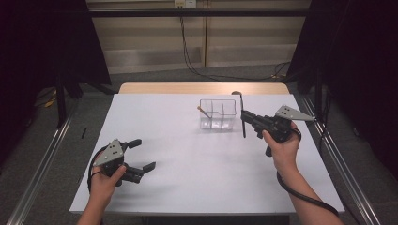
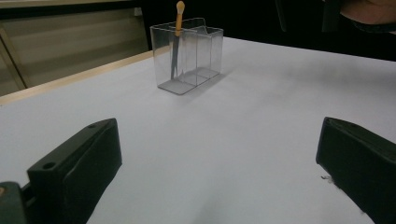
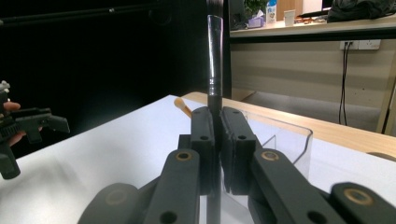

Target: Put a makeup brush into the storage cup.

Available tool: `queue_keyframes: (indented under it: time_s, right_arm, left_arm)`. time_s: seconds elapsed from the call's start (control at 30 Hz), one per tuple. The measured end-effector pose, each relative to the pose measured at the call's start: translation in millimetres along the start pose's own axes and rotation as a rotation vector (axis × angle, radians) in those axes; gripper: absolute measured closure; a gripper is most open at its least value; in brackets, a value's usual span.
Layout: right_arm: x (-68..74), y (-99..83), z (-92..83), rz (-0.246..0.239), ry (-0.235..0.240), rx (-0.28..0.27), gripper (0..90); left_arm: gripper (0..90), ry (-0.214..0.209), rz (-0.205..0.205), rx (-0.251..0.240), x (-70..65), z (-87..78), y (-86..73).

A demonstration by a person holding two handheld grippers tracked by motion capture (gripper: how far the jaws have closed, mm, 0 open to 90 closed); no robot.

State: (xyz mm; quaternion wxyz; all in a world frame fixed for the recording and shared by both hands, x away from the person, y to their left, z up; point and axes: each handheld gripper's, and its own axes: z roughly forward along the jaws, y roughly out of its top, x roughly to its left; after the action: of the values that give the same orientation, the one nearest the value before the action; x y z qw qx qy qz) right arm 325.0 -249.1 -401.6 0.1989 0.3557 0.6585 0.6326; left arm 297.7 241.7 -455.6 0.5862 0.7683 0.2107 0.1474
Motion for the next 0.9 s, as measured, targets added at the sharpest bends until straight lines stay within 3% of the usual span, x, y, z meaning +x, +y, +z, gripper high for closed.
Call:
queue_keyframes:
  time_s: [0.5, 0.9]
  right_arm:
    - [-0.5, 2.6, 17.6, 0.019, -0.003, -0.043, 85.3]
    - [3.2, 8.2, 32.8, -0.009, -0.013, -0.069, 85.3]
  left_arm:
    - [0.2, 0.001, -0.002, 0.001, 0.5, -1.6, -1.3]
    - [0.2, 0.001, -0.005, -0.001, 0.8, -2.0, -2.0]
